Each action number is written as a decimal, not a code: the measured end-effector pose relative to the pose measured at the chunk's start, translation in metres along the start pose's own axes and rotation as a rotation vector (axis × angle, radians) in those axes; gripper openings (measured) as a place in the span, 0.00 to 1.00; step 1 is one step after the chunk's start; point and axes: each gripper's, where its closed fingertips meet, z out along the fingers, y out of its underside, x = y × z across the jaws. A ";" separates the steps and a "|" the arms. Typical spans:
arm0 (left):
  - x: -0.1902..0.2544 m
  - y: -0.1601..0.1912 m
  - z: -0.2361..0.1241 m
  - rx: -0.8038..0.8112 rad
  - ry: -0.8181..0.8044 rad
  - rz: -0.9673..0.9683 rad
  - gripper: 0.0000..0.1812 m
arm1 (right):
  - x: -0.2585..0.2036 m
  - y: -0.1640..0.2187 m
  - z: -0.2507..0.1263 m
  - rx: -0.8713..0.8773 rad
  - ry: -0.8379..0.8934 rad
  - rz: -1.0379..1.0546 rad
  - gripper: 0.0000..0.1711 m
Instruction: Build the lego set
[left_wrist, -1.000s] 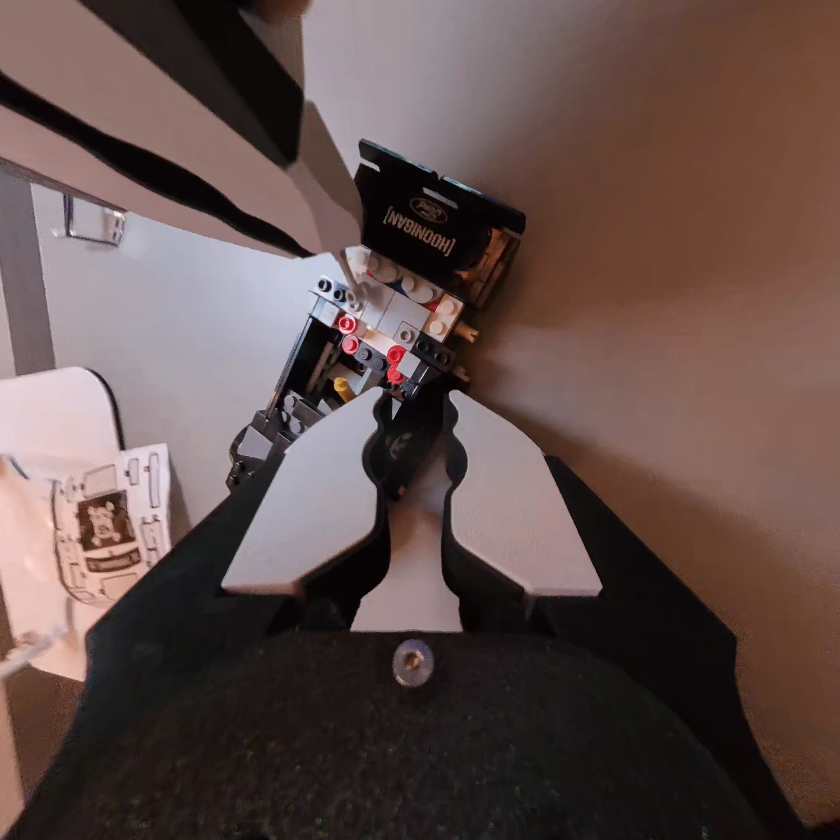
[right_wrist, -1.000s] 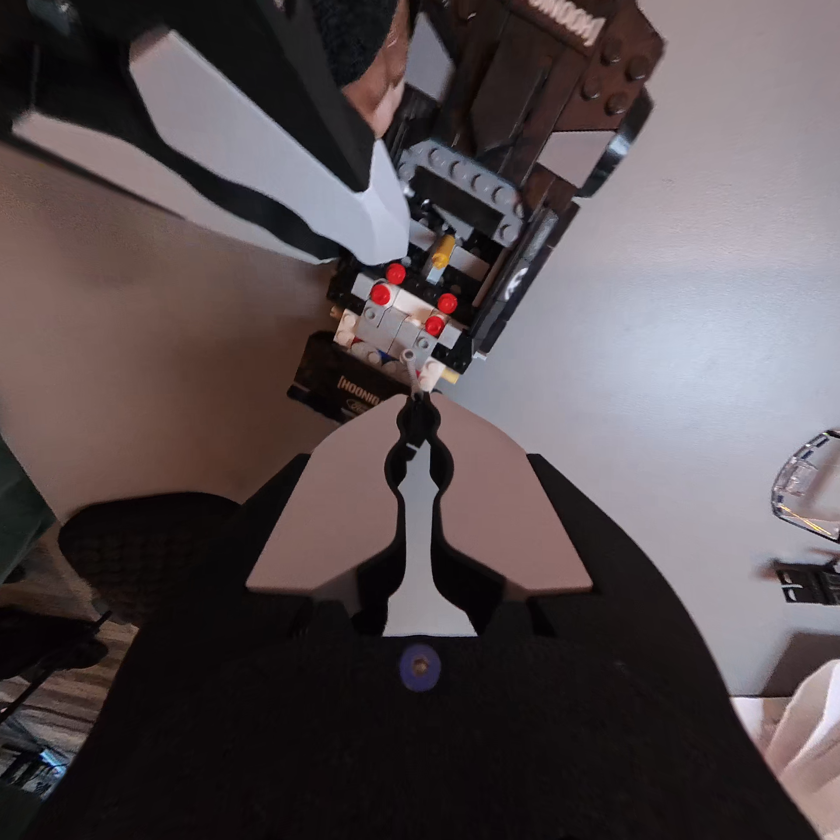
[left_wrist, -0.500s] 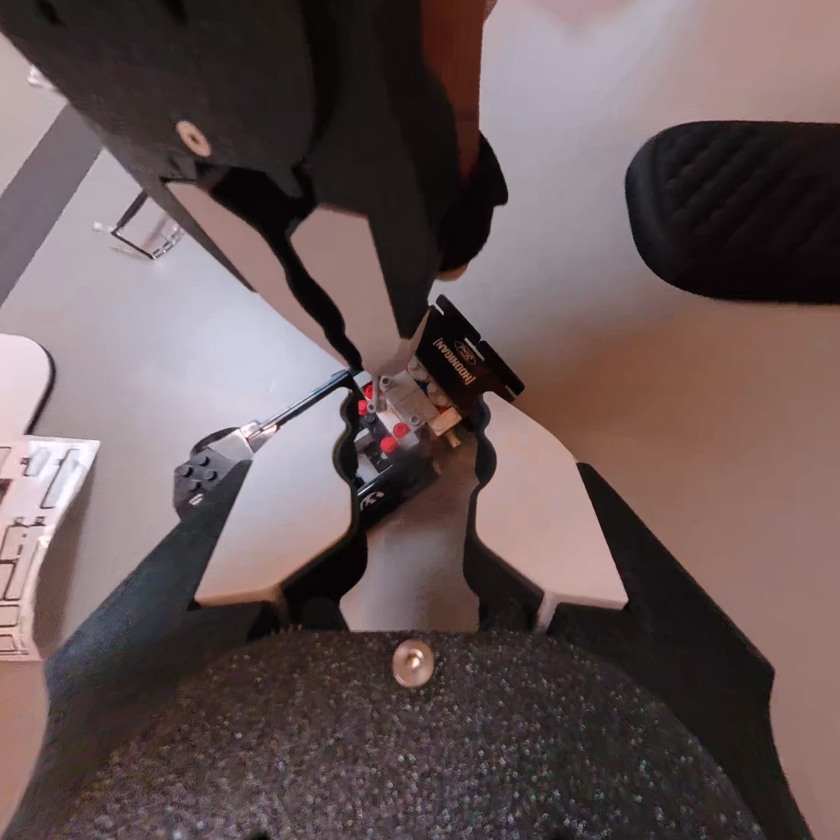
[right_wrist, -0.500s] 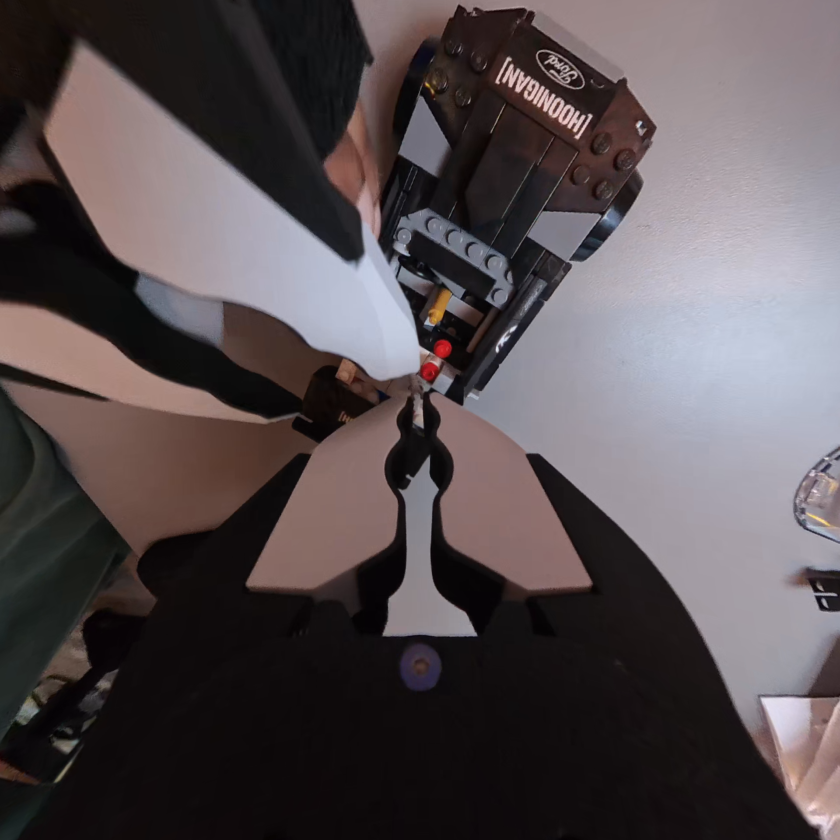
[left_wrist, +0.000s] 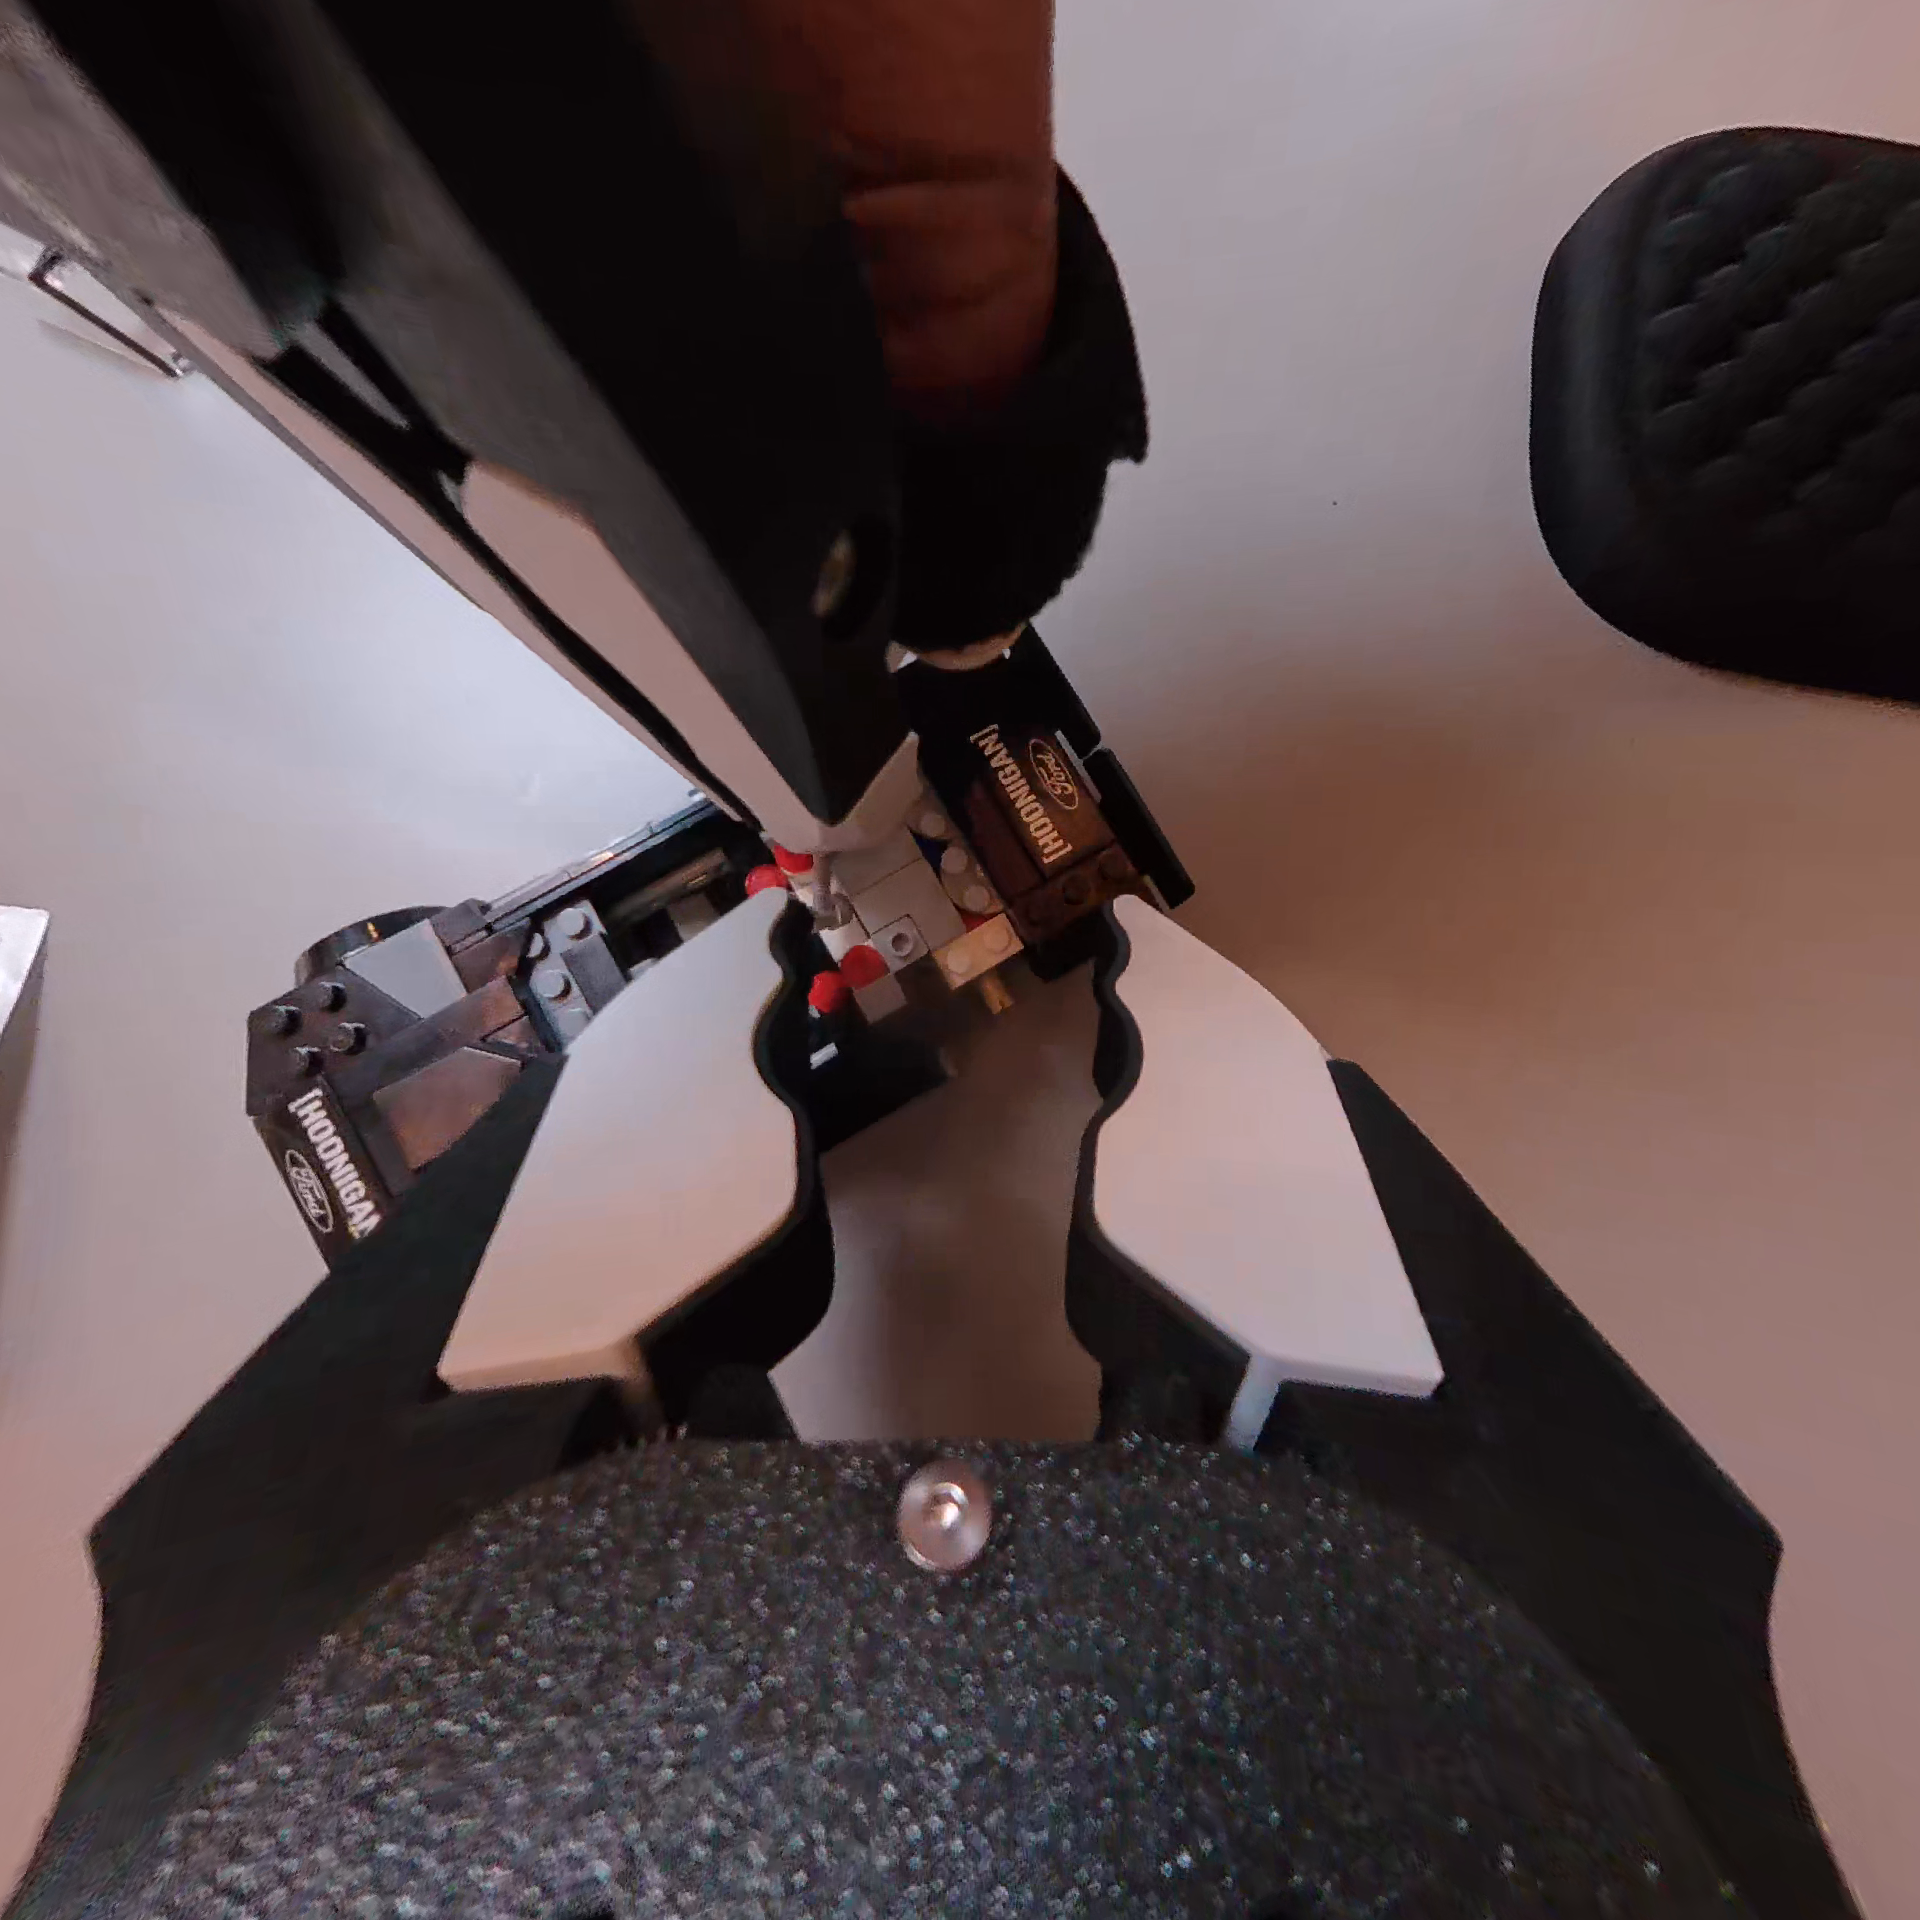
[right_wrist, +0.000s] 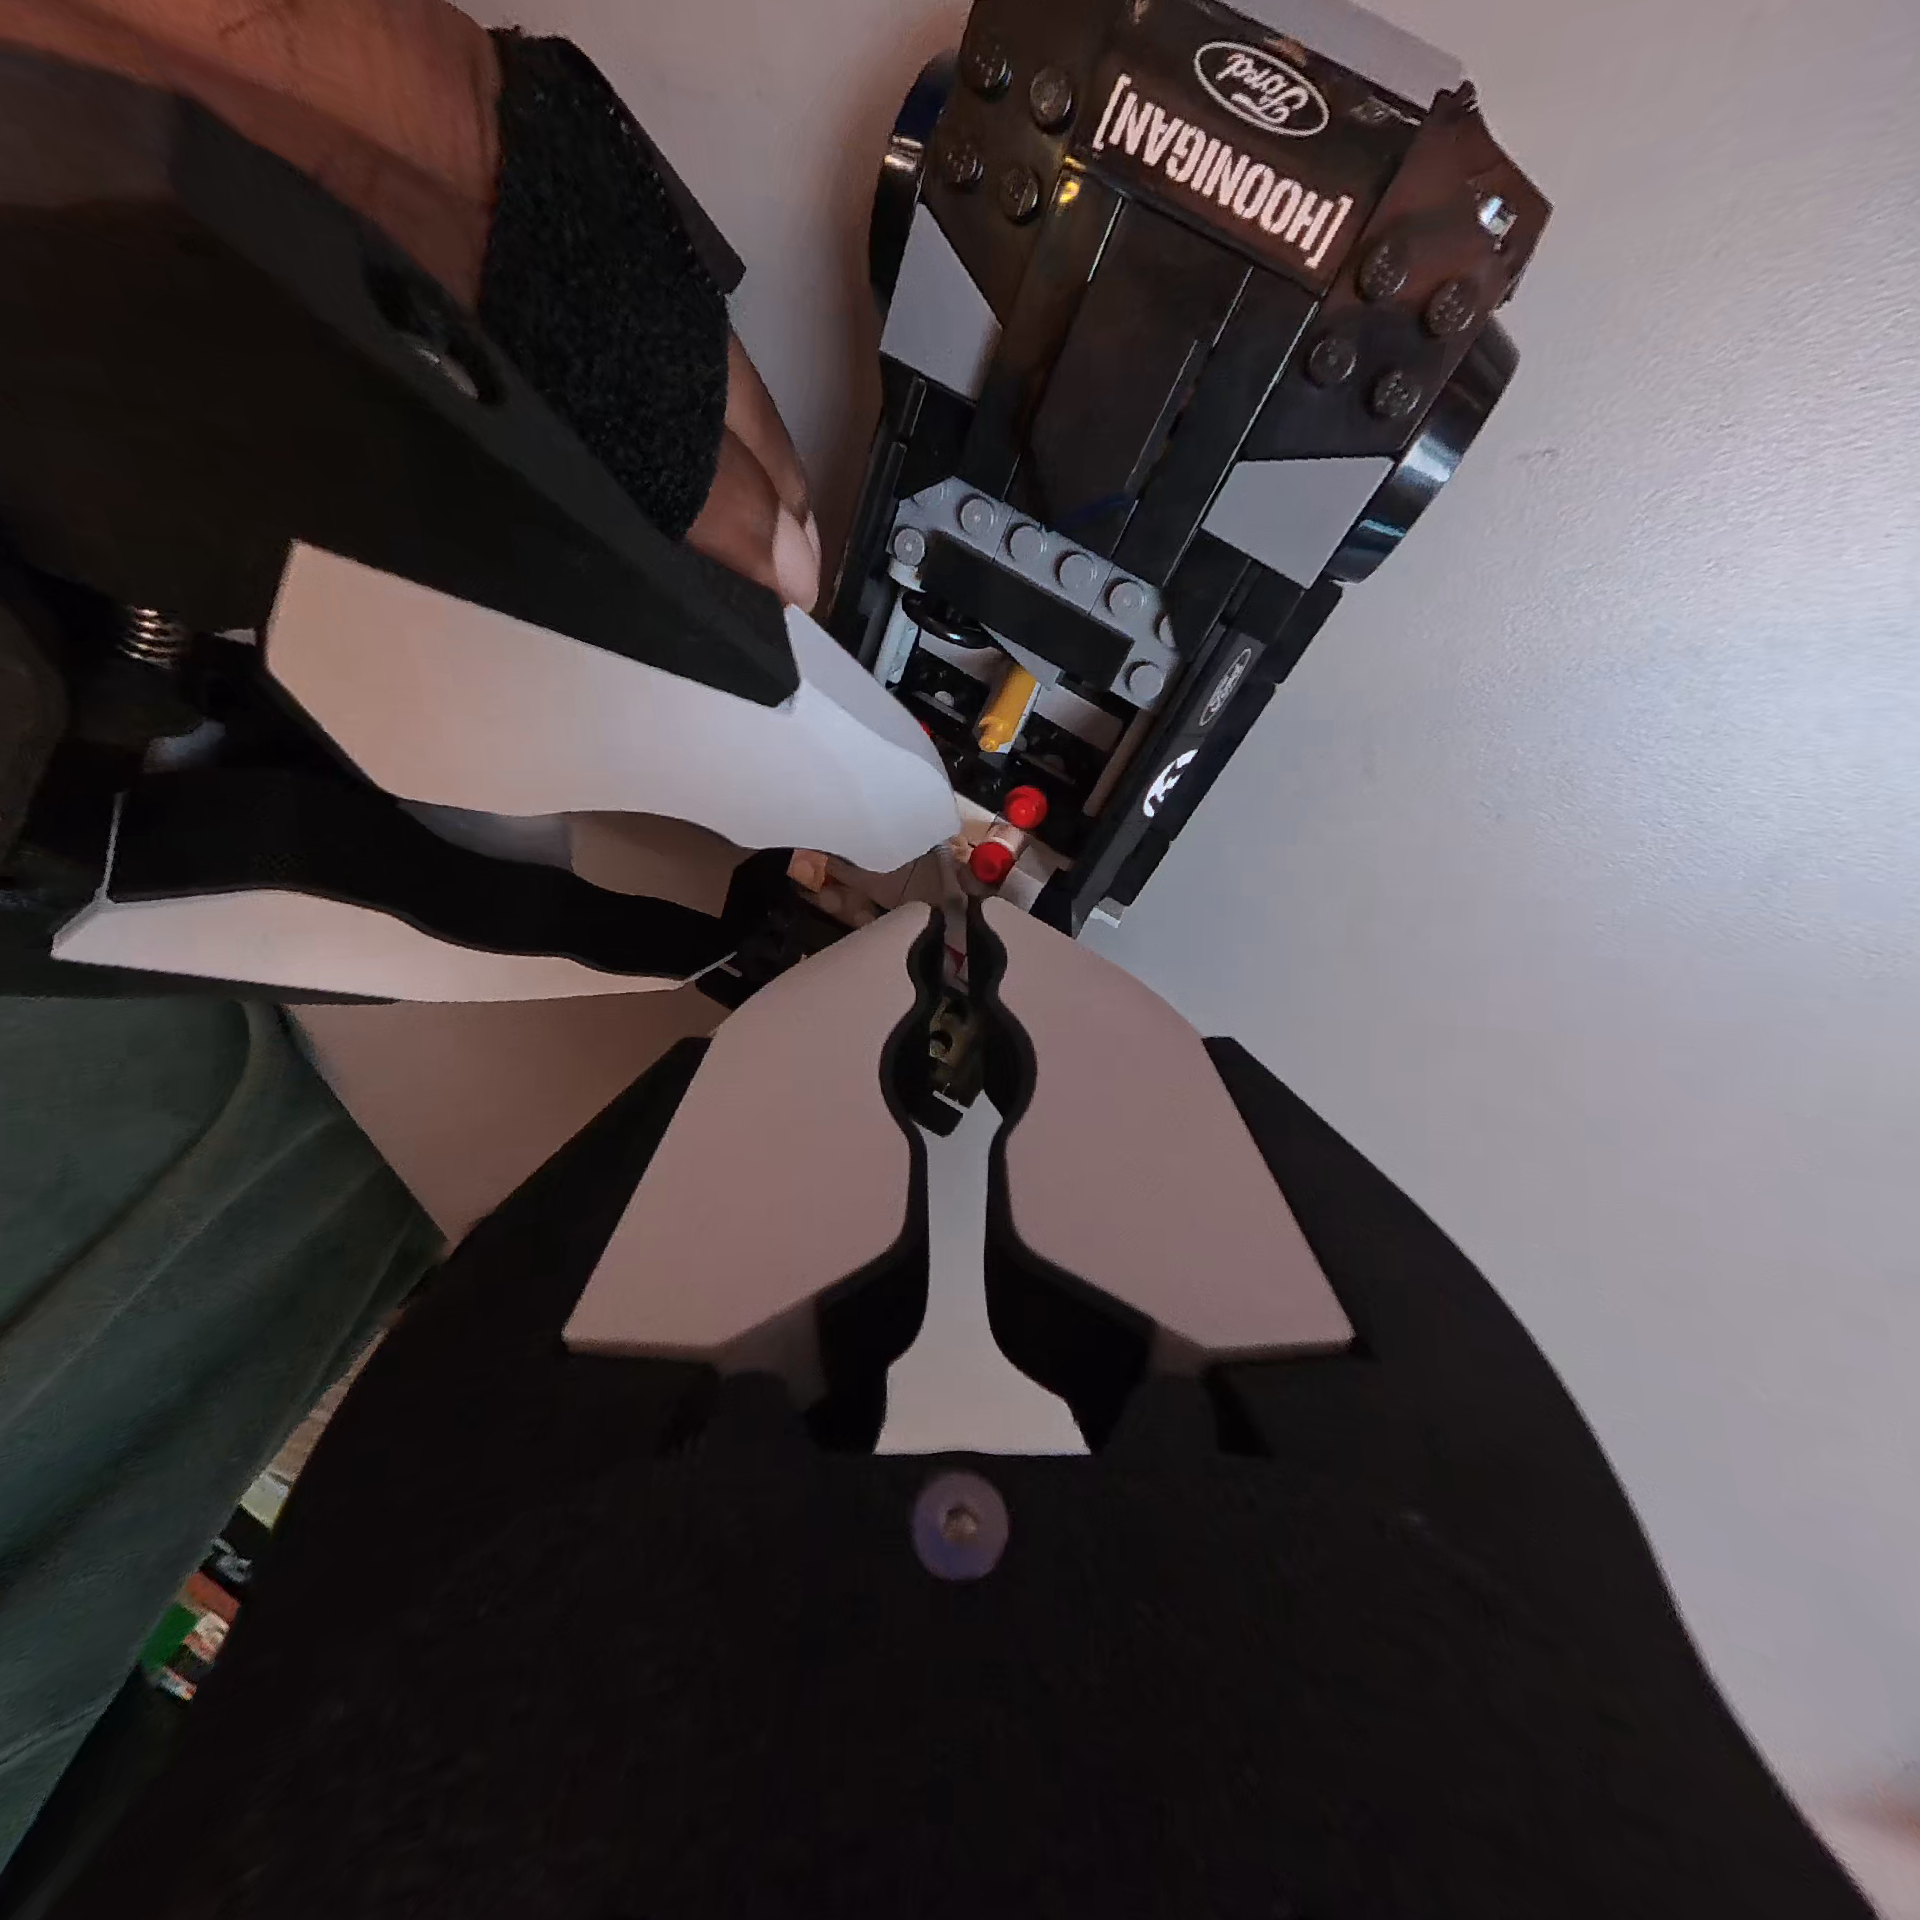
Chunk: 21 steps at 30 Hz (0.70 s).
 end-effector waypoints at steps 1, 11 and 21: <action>0.000 0.000 0.000 -0.007 0.002 -0.006 0.29 | 0.000 0.000 0.000 0.004 -0.006 0.003 0.02; 0.000 -0.002 0.001 -0.023 0.017 -0.026 0.30 | 0.004 0.000 -0.003 0.030 -0.020 0.039 0.02; 0.001 0.000 0.004 -0.024 0.050 -0.074 0.31 | -0.001 -0.005 -0.004 0.099 -0.085 0.059 0.05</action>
